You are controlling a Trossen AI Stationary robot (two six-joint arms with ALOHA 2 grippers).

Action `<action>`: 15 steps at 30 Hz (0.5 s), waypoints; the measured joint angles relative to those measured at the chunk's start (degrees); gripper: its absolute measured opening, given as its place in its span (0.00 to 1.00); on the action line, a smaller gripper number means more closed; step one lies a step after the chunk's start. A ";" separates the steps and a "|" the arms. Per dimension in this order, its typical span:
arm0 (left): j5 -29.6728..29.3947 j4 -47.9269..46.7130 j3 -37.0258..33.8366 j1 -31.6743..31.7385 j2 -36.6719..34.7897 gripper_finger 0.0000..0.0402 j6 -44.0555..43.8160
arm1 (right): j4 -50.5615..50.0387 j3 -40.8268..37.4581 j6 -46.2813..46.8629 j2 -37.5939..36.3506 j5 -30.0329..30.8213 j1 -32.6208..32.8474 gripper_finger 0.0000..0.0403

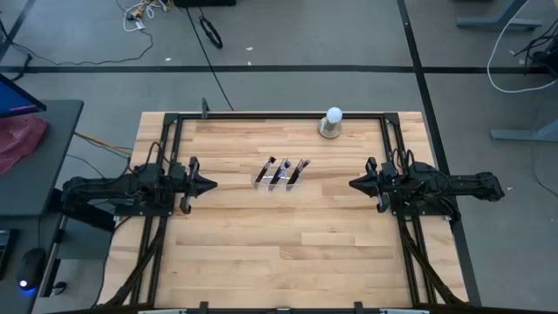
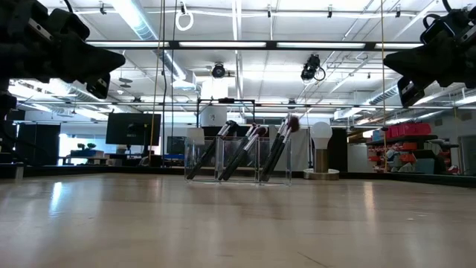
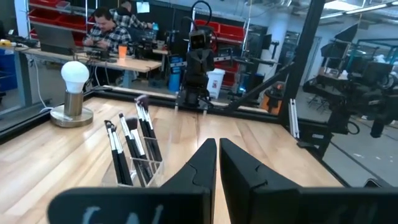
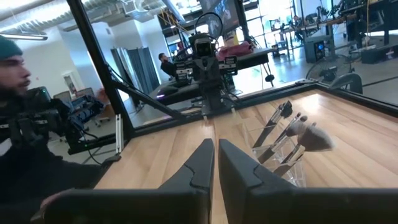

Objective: Put items in baskets/containers
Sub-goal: Return to Home Position

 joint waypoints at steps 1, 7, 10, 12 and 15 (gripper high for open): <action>-0.02 0.20 0.00 0.00 0.02 0.06 0.00 | 0.00 0.00 0.01 0.00 0.00 -0.02 0.07; -0.04 0.46 0.00 0.00 0.02 0.06 -0.03 | 0.00 0.00 0.01 0.00 0.01 0.00 0.07; -0.07 0.62 0.00 0.00 0.02 0.06 -0.03 | 0.00 0.00 0.01 0.00 0.01 0.00 0.07; -0.09 0.66 0.00 0.00 0.02 0.06 -0.04 | 0.00 0.00 0.00 0.00 0.01 -0.01 0.07; -0.10 0.67 0.00 0.00 0.03 0.06 -0.04 | 0.00 0.00 0.01 0.00 0.01 -0.01 0.07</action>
